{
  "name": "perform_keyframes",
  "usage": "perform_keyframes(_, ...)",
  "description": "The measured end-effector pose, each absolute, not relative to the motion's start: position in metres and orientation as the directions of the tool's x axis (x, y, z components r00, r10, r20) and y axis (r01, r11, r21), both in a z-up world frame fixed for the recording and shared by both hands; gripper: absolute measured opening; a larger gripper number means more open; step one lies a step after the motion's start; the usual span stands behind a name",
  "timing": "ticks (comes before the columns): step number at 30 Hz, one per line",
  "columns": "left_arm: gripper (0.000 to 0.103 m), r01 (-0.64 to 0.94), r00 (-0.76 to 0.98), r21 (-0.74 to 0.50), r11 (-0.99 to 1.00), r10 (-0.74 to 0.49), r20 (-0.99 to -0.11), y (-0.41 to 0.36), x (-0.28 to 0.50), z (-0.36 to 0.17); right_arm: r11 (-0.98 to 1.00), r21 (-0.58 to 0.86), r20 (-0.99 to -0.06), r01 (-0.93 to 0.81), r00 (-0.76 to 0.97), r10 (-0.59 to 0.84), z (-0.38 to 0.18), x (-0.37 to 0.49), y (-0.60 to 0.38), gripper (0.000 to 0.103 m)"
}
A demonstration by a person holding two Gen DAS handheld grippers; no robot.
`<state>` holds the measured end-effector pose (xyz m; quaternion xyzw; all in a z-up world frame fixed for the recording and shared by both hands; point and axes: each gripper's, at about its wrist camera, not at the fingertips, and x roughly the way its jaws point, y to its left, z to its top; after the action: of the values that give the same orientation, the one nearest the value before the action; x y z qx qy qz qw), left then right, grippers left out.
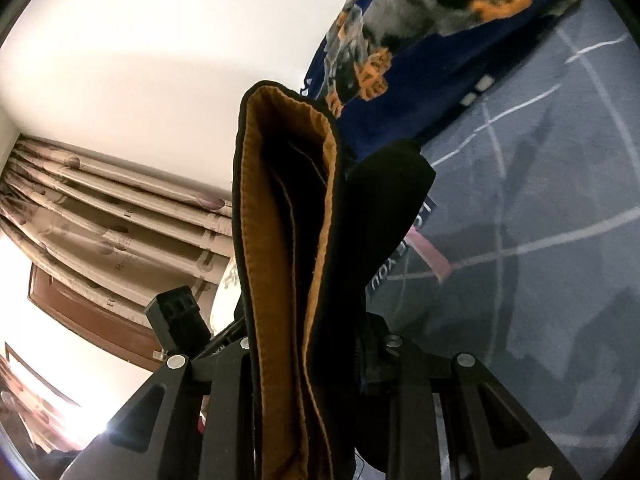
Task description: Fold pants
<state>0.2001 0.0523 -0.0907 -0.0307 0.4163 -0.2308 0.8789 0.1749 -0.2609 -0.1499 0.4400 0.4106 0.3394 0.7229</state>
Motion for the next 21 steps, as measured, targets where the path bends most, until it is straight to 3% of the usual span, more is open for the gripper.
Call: perform_keyframes(21,0.013,0.286,0.562,-0.201,0.937,-0.334,-0.756,0.102,0.297,-0.147,0.411,0.905,-0.338,-0.112,0.398,0.853,-0.198,0.283,-0.208,0.024)
